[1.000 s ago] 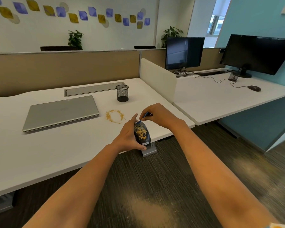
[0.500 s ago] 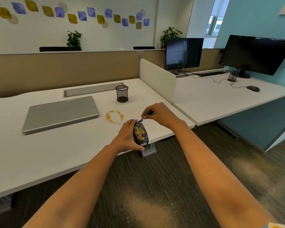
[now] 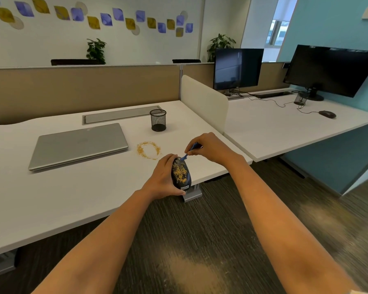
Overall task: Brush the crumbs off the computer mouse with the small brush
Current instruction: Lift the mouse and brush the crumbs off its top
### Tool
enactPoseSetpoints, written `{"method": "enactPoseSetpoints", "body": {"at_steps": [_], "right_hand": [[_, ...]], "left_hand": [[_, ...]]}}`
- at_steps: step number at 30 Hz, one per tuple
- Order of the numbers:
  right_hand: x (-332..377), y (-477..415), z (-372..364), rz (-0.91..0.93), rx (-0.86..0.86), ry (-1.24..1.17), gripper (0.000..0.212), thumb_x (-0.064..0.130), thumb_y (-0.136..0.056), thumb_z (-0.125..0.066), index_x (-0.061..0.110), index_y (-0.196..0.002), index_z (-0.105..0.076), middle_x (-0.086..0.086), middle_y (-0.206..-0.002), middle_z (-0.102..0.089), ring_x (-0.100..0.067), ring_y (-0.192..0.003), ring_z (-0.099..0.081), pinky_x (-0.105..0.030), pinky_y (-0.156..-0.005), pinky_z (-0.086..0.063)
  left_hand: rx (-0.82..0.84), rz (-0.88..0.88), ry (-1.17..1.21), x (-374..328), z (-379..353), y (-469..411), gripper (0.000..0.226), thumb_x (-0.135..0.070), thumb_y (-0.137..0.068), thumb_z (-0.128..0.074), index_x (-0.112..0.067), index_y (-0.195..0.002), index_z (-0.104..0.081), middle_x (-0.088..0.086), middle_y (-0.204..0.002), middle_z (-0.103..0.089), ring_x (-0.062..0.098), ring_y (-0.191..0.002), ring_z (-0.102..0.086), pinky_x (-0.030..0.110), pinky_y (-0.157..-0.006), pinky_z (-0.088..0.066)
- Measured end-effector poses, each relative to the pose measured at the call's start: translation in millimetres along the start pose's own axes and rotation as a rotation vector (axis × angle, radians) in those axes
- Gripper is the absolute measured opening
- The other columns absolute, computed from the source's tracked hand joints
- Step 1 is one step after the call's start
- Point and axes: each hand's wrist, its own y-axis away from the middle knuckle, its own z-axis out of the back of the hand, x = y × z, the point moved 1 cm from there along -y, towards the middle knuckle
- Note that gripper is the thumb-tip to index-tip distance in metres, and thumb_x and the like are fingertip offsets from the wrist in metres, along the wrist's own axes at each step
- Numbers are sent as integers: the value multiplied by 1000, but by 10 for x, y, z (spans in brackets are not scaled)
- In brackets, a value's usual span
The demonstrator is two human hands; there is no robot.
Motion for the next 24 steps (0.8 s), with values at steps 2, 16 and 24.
{"method": "enactPoseSetpoints", "body": {"at_steps": [2,16,24], "right_hand": [[-13,5,32,8,15,-2,15,10,-84,-65,6,-97,-72,-14,-96,-72,-23,-89,-65,-27,-79,-50],[-90,54,27,0,-59,-37,12,12,-82,-68,11,-92,-73,-10,-95,-72,-17,-84,-62,-19,-73,-46],[-137,103,-2,-20,-42,-53,12,12,-82,-67,10,-93,-73,-10,-96,-72,-16,-85,-62,-23,-77,-47]], "left_hand": [[0,1,-2,13,3,4,113,-45,-55,-84,-17,-141,-15,3,-147,-17,18,-135,-16,27,-108,-18],[-9,3,-4,-33,3,-16,114,-43,-55,-84,-16,-142,-16,4,-147,-18,19,-135,-17,26,-108,-18],[4,0,-20,-57,-19,-35,114,-44,-54,-84,-16,-142,-16,4,-147,-18,20,-135,-18,30,-110,-21]]}}
